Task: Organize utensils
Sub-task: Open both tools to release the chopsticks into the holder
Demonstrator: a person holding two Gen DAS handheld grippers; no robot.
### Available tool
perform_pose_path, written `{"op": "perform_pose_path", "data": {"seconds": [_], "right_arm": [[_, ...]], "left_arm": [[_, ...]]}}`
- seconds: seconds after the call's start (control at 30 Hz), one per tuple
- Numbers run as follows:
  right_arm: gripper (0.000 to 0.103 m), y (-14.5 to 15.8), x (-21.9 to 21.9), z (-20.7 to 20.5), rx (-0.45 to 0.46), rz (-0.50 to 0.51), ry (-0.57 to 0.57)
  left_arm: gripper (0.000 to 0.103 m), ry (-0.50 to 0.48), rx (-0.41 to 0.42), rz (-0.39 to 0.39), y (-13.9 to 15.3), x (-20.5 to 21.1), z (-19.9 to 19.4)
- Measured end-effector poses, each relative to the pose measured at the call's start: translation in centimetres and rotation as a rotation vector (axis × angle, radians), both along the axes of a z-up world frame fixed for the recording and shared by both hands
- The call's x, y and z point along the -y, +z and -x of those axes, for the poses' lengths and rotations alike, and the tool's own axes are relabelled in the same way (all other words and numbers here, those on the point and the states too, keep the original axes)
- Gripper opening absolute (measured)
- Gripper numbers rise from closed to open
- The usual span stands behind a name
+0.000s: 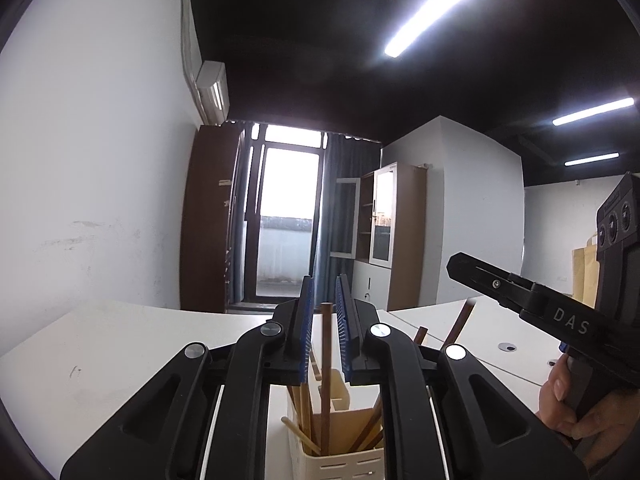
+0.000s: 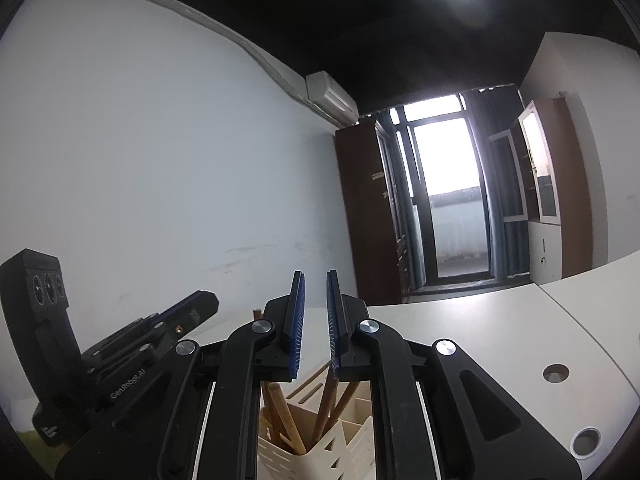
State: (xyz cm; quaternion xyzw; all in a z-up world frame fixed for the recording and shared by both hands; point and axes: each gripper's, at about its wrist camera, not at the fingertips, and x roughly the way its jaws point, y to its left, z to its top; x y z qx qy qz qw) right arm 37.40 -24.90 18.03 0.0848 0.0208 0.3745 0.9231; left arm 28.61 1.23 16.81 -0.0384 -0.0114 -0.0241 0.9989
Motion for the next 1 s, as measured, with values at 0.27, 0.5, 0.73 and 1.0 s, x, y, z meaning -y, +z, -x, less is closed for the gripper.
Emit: {"op": "perform_pose_path", "data": {"seconds": [0.27,0.5,0.73,1.0], "right_arm": [[0.021,-0.6,0.1,0.9,-0.02,0.033,-0.021],[0.025,-2.5,0.0,2.5,-0.03,0.146,-0.038],[0.036,-4.3,0.0,3.7,-0.064,0.225,-0.042],[0.045,-8.3,1.5,5.4,-0.137,0.269,-0.034]], "left_arm": [[0.024,0.008,-0.09,-0.023,-0.3,0.0,0.9],[0.04,0.037,-0.178,-0.052,-1.4,0.3,2.7],[0.051,0.048,-0.283,-0.083,-2.9,0.7,4.7],[0.066,0.044,-0.34,-0.049,-5.1,0.5,7.3]]}}
